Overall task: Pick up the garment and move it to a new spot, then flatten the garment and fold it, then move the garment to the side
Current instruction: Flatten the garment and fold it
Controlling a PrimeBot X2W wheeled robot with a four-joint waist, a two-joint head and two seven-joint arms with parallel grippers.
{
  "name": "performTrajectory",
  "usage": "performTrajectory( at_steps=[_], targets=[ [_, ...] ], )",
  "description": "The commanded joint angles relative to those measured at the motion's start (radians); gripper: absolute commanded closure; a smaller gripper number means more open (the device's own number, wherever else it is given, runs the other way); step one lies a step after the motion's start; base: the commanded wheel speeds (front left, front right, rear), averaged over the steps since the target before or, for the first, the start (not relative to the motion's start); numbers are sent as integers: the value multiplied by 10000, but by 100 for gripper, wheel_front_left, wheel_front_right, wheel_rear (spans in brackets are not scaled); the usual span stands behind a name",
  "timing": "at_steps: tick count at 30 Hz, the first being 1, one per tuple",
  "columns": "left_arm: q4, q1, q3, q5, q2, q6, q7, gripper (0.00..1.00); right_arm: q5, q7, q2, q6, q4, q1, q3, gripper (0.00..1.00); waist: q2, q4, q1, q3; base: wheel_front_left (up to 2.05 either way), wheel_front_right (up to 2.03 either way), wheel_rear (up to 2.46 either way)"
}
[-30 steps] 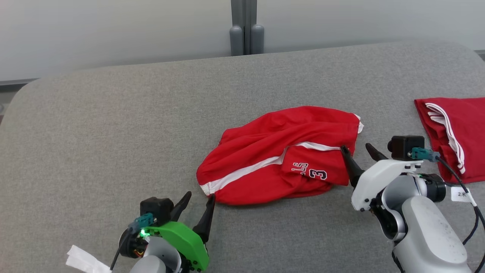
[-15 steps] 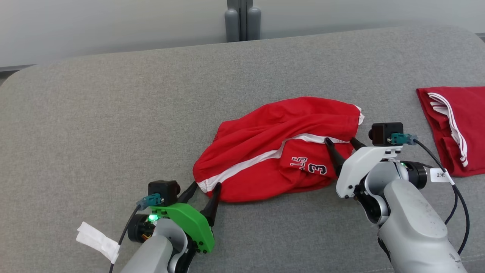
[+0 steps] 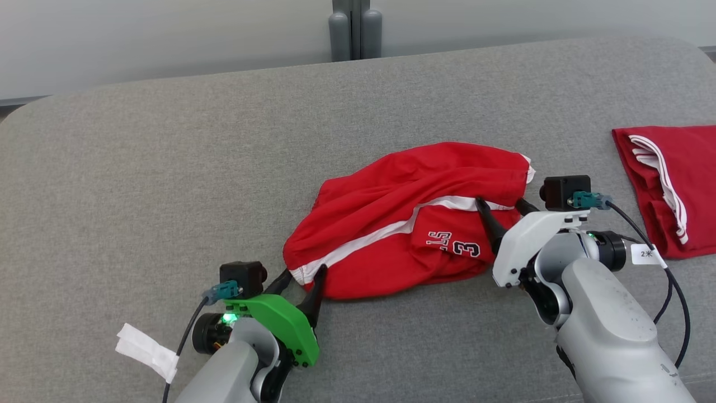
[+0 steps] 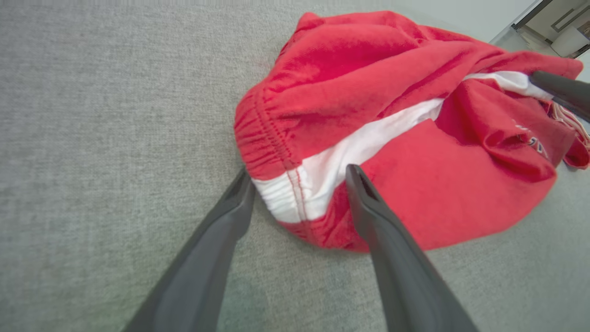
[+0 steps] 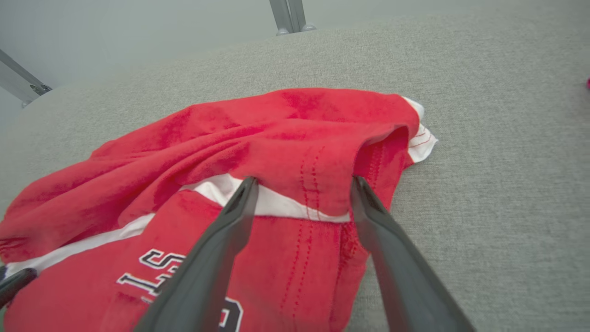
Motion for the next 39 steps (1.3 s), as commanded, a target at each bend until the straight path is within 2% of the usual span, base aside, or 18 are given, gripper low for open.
performTrajectory(
  at_steps=[1,2,3,4,5,6,14,18,23,27,30,35,39],
  targets=[
    [102,-210,-28,-66,43,-17,-97,28,112,-48,-45,-13,49,-158,32,0,0,-11,0,8,0,0,0],
    [143,-244,-44,-98,49,-17,-135,47,111,-53,-51,-13,62,-181,43,0,0,-14,0,17,0,0,0],
    [189,-291,-64,-138,65,-17,-165,55,104,-65,-59,-13,79,-195,64,0,0,-15,0,30,0,0,0],
    [222,-320,-88,-184,77,-17,-189,67,106,-73,-60,-13,100,-198,76,44,0,-15,0,42,0,0,0],
    [260,-344,-121,-225,95,-17,-205,99,113,-84,-62,-13,122,-201,87,59,0,-11,0,58,0,0,0],
    [299,-365,-158,-262,107,-17,-218,100,117,-84,-62,-13,137,-207,103,100,0,-4,0,67,0,0,0],
    [53,-547,-421,-585,150,-17,-528,100,118,-329,-190,-13,-349,82,-72,100,0,115,0,-61,0,0,0],
    [-743,-620,-326,-857,315,-17,-827,100,639,-250,-197,-13,-1562,430,-390,100,0,85,0,-228,0,0,0],
    [-2540,-478,-58,-1578,582,-18,-946,100,1205,123,-377,-13,-3591,994,-1063,100,0,-20,0,-375,0,0,0],
    [-3992,-686,5,-2162,941,-16,-393,100,1887,808,-210,-10,-5035,1072,-1630,100,0,-113,0,-183,0,0,0],
    [-4693,-1314,126,-2398,1100,10,191,100,2532,1434,-53,-8,-5569,421,-1850,100,0,-189,0,237,0,0,0],
    [-4512,-2908,727,-2832,1131,215,798,100,3303,2025,185,-8,-4710,-1618,-2187,100,0,-423,0,1155,0,0,0],
    [-3643,-4684,1105,-2506,1283,329,771,100,2840,1558,267,-8,-3178,-3828,-2193,100,0,-687,0,1959,0,0,0]
  ],
)
